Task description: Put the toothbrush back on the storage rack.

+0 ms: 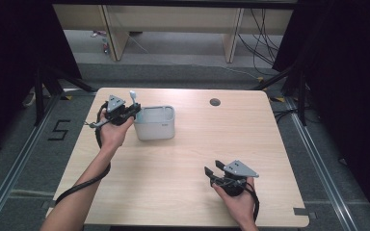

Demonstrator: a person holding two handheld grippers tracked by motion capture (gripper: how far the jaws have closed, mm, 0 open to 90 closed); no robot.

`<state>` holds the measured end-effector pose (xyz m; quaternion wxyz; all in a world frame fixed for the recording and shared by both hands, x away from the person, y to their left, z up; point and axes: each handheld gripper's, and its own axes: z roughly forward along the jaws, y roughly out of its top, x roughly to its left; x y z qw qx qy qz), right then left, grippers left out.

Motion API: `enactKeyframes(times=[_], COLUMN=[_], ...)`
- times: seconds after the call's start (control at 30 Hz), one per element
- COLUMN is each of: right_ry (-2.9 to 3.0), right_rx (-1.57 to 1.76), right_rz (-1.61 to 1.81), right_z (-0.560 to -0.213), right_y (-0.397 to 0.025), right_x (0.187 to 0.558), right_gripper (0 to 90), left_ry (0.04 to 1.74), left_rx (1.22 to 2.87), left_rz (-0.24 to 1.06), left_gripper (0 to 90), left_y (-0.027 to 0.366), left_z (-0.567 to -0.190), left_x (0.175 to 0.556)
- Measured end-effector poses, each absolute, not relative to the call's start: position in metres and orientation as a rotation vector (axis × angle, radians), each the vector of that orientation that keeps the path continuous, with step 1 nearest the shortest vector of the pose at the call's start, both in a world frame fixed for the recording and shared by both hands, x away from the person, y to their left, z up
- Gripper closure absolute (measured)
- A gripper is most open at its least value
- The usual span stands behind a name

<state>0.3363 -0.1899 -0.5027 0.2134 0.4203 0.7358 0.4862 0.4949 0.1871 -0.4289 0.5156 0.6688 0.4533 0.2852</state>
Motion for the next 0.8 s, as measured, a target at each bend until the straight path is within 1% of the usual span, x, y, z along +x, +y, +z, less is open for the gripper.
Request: enactKeyframes(times=[0.8], right_ry=[2.046], right_rx=[1.157], right_rz=[1.344], right_z=[-0.5032], right_y=[-0.1895], right_x=[0.3365], right_gripper=[48.9], left_ry=[1.146], left_rx=[1.631], left_rz=[0.664], left_gripper=[83.4], left_y=[0.1870], left_z=[-0.4393], left_x=[0.4950])
